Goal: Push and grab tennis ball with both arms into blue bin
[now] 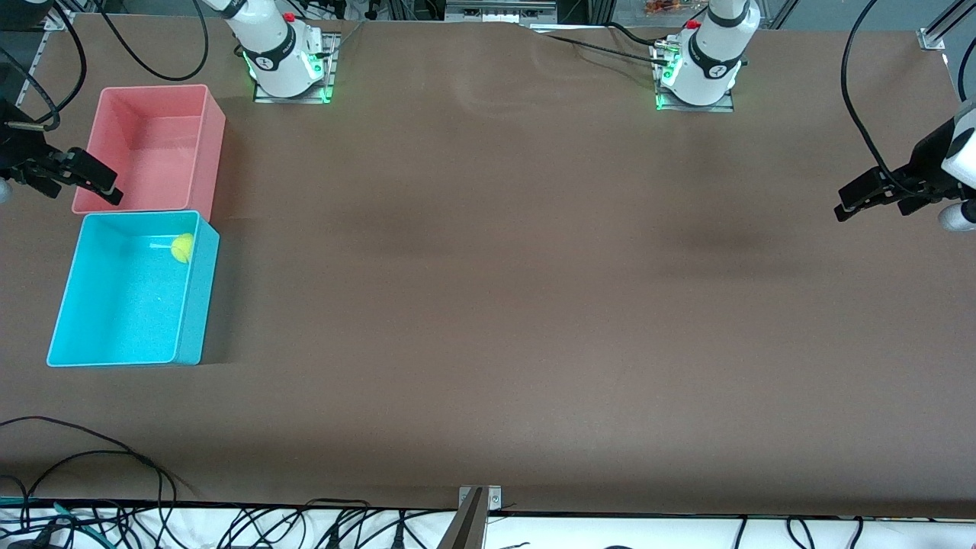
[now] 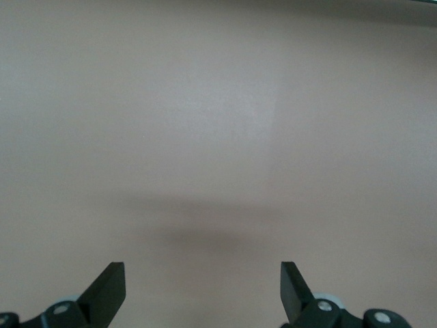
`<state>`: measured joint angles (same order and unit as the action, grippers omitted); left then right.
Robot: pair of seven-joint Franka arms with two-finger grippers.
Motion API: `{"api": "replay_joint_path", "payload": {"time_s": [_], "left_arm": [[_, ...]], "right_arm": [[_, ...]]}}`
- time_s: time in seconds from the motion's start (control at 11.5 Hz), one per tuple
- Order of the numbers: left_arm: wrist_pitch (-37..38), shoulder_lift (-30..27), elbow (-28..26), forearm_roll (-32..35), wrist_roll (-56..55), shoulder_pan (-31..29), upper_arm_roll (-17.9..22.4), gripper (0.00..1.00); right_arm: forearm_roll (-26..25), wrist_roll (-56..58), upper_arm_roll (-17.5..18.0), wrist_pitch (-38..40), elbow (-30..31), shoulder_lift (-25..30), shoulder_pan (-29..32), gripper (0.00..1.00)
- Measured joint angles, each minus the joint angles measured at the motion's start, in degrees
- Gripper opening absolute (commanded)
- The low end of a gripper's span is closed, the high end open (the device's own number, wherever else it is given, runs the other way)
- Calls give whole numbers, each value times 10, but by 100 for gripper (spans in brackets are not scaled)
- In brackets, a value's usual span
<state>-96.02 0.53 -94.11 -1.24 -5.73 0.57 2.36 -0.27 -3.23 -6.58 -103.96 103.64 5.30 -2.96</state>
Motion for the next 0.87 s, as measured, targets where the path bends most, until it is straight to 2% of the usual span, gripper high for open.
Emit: {"api": "replay_joint_path", "payload": {"time_s": [0.26, 0.87], "left_arm": [[0, 0, 0, 0, 0, 0, 0, 100], [0, 0, 0, 0, 0, 0, 0, 100]], "right_arm": [[0, -6, 38, 0, -2, -2, 38, 100], [6, -6, 40, 22, -34, -20, 37, 100]]}}
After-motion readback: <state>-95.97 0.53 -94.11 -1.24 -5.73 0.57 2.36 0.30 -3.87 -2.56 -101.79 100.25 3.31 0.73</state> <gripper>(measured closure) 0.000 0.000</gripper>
